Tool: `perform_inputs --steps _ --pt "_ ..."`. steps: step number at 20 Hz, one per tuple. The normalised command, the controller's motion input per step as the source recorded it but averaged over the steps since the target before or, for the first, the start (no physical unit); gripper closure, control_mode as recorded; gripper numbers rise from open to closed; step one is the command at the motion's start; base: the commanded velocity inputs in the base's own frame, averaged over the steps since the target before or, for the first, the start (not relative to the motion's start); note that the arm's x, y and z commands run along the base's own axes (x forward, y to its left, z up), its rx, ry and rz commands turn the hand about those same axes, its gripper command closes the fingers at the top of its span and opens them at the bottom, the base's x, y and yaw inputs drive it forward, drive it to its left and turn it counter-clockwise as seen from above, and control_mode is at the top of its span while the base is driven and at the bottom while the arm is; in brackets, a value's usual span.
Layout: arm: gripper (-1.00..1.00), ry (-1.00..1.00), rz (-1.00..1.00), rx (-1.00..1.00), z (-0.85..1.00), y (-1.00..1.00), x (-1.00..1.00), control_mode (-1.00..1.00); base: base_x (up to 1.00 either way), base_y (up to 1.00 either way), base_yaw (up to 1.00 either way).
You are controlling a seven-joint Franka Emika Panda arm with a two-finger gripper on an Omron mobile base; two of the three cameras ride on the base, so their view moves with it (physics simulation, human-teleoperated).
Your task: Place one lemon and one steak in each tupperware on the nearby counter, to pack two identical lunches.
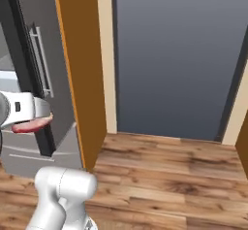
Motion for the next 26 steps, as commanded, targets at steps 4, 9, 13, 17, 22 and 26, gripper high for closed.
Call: perform_inputs --steps 4,9,13,17,22,26 --pt "1.00 0.00 0.00 0.00 0.00 0.00 0.00 1.00 0.00 -0.94 0.02" --pt "1.00 0.00 0.00 0.00 0.00 0.00 0.00 1.00 0.00 -0.74 0.30" --pt "1.00 0.00 0.00 0.00 0.00 0.00 0.00 1.00 0.00 -0.66 0.55" --pt "1.00 0.00 0.00 0.00 0.00 0.00 0.00 1.00 -0.06 -0.68 0.67" --pt "1.00 0.00 0.00 0.00 0.00 0.00 0.00 1.00 -0.34 -0.66 0.69" --pt "1.00 0.00 0.00 0.00 0.00 0.00 0.00 1.00 -0.74 -0.62 0.66"
